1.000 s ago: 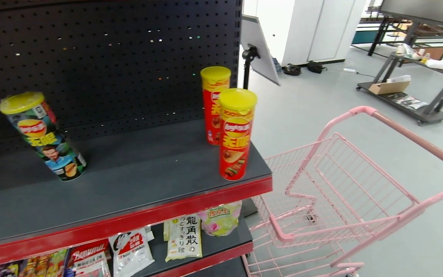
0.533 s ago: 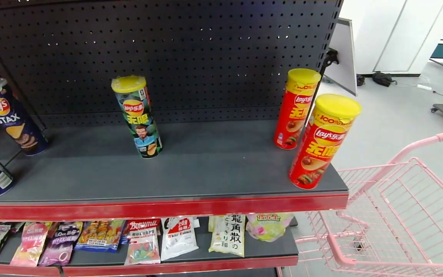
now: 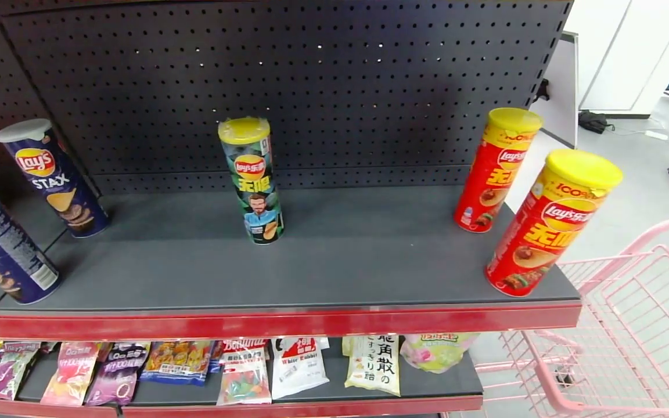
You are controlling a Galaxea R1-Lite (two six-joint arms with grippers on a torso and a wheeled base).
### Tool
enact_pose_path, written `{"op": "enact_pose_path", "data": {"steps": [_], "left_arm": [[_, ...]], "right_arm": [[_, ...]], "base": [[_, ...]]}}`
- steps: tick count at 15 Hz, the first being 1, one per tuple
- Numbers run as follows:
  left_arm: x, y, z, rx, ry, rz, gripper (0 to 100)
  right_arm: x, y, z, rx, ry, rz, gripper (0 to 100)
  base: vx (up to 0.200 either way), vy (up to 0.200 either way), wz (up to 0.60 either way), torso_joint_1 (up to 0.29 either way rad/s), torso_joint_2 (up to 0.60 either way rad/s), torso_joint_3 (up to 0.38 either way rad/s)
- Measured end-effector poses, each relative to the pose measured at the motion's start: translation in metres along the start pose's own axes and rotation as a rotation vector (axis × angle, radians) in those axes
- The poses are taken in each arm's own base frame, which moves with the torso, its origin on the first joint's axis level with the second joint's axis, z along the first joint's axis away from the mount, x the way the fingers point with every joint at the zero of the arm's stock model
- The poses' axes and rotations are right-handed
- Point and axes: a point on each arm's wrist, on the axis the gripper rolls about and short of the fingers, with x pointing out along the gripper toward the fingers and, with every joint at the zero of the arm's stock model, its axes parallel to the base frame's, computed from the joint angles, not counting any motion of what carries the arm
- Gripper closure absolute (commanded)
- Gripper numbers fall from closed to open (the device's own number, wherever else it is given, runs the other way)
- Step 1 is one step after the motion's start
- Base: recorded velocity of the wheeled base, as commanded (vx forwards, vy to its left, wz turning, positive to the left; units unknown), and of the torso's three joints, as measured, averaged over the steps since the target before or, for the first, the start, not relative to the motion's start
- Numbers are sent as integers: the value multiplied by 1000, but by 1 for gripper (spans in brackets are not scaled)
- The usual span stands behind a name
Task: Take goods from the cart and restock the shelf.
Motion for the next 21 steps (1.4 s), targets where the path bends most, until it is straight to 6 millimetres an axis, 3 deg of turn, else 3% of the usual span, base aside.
{"op": "enact_pose_path", "data": {"steps": [3,7,12,18,21], "left_arm": [[0,0,0,0,0,0,0],[0,0,0,-1,0,0,0],[0,0,0,-2,0,0,0],[0,0,0,-2,0,0,0],[0,0,0,1,0,-1,0]], "right_arm": [[-2,0,1,2,-67,53,100],[-3,1,0,6,-93,137,100],[-3,1,1,7,-97,145,100],[0,-1,5,8,-86,190,100],[3,-1,8,2,-101,292,100]], "base": [[0,200,0,2,1,2],[0,0,0,0,0,0],[200,0,0,-5,-1,2],[0,0,0,0,0,0],[0,0,0,0,0,0]]}}
